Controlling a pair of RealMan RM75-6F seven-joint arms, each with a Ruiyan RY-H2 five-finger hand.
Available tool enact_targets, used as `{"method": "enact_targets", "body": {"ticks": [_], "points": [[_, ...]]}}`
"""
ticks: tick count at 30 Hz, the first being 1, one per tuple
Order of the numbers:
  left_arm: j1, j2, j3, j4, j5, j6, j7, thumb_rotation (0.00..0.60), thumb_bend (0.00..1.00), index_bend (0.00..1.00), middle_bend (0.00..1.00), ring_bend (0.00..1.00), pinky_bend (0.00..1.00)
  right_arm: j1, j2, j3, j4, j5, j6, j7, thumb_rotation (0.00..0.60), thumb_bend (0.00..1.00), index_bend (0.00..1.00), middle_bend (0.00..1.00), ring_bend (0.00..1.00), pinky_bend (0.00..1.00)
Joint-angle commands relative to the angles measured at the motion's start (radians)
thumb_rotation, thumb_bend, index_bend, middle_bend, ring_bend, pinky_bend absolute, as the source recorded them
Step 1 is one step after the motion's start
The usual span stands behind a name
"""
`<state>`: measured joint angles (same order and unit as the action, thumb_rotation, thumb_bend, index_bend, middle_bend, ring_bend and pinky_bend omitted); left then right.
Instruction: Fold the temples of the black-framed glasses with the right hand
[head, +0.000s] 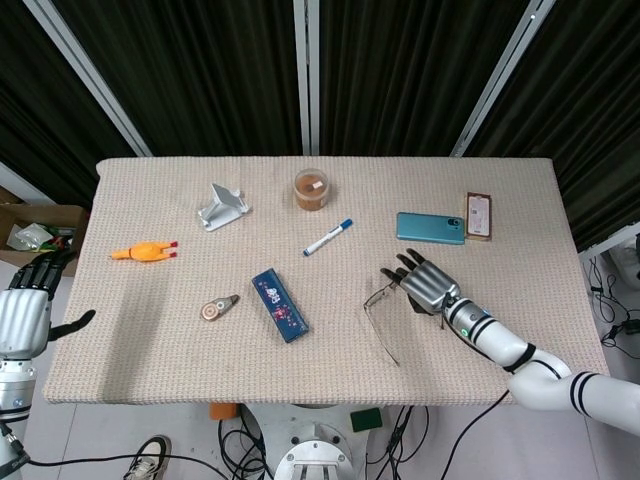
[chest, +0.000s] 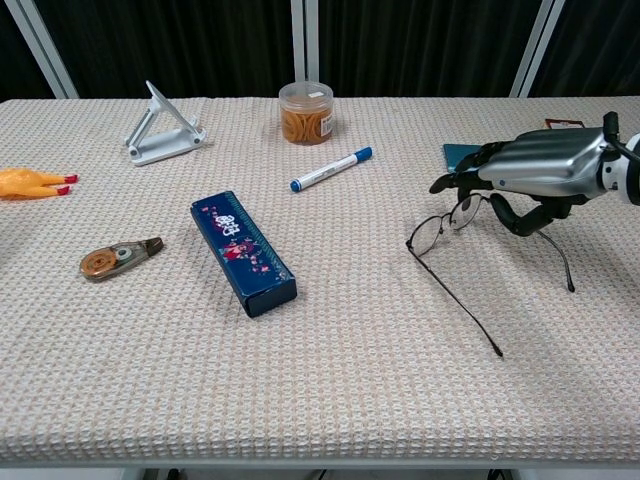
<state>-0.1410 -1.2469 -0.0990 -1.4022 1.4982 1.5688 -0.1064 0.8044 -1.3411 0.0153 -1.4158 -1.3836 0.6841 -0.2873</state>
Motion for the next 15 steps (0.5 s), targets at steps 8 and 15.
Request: {"method": "enact_targets", "body": {"ticks": [8, 15], "points": [[0.001, -0.002, 0.000, 0.002, 0.001, -0.003, -0.001, 0.600, 0.01, 0.16, 0.15, 0.14, 0.23, -0.039, 0.074, -0.022, -0.088, 0.095, 0.029, -0.100, 0.486, 1.00, 0.00, 0.25, 0.00, 0.00], [0.004, -0.002, -0.002, 0.002, 0.003, 0.000, 0.000, 0.600, 0.01, 0.16, 0.15, 0.14, 0.23, -0.091, 0.071, -0.001, -0.108, 0.054, 0.182, -0.093, 0.481, 1.00, 0.00, 0.07, 0.00, 0.00]]}}
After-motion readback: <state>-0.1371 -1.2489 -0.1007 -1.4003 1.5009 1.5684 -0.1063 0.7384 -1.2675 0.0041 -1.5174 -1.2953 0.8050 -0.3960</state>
